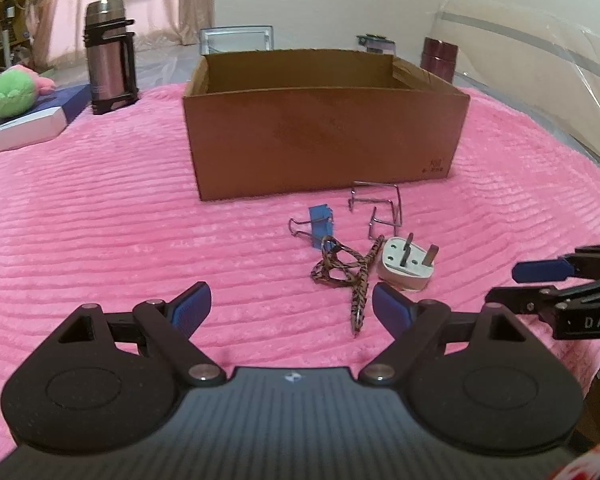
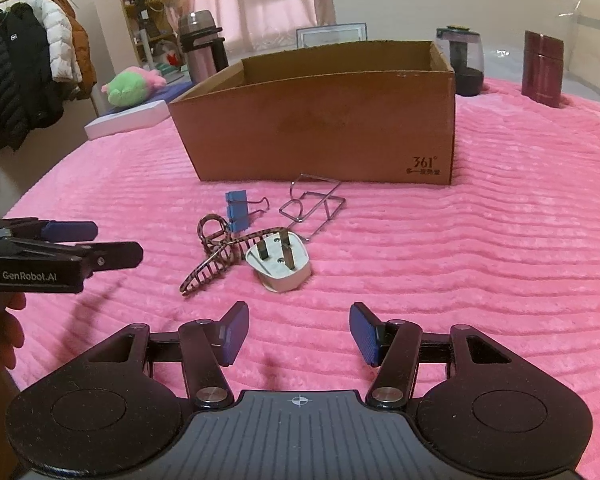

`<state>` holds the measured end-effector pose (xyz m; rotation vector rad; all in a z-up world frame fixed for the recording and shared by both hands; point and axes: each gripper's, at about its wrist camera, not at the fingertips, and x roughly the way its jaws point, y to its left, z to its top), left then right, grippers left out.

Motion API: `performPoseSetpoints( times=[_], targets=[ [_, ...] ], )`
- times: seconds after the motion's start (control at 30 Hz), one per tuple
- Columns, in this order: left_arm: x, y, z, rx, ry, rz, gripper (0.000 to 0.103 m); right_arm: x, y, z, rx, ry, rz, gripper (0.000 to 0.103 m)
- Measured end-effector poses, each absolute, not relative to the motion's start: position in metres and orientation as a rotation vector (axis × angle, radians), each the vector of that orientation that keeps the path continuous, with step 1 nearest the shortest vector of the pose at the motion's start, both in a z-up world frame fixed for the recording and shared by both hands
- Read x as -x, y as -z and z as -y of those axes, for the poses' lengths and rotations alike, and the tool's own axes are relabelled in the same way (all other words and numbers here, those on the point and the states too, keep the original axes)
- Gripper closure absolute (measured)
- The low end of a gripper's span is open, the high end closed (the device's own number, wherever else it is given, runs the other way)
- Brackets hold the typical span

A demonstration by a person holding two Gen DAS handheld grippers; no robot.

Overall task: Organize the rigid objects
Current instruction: 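Grasp the white plug with the right tool while the left tool grasps the braided cord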

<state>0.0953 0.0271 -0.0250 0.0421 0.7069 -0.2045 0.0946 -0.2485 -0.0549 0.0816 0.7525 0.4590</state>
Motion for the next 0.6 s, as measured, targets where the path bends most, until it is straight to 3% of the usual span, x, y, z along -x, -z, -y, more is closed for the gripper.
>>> performPoseSetpoints(
  times=[0.23, 0.37, 0.6],
  targets=[
    [-0.11, 0.035, -0.023, -0.059, 0.238, -0.779, 0.018, -0.11, 0.063, 0.241, -0.065, -0.477, -0.758, 0.049],
    [-0.117, 0.037, -0.023, -0.075, 0.247, -0.774, 0.018, -0.118, 0.068, 0.235, -0.04, -0.493, -0.747, 0.039],
    [-0.132, 0.042, -0.031, -0.045, 0.245, -0.785, 0.018, -0.137, 0.079, 0.224, -0.006, -0.51, -0.747, 0.037]
  ],
)
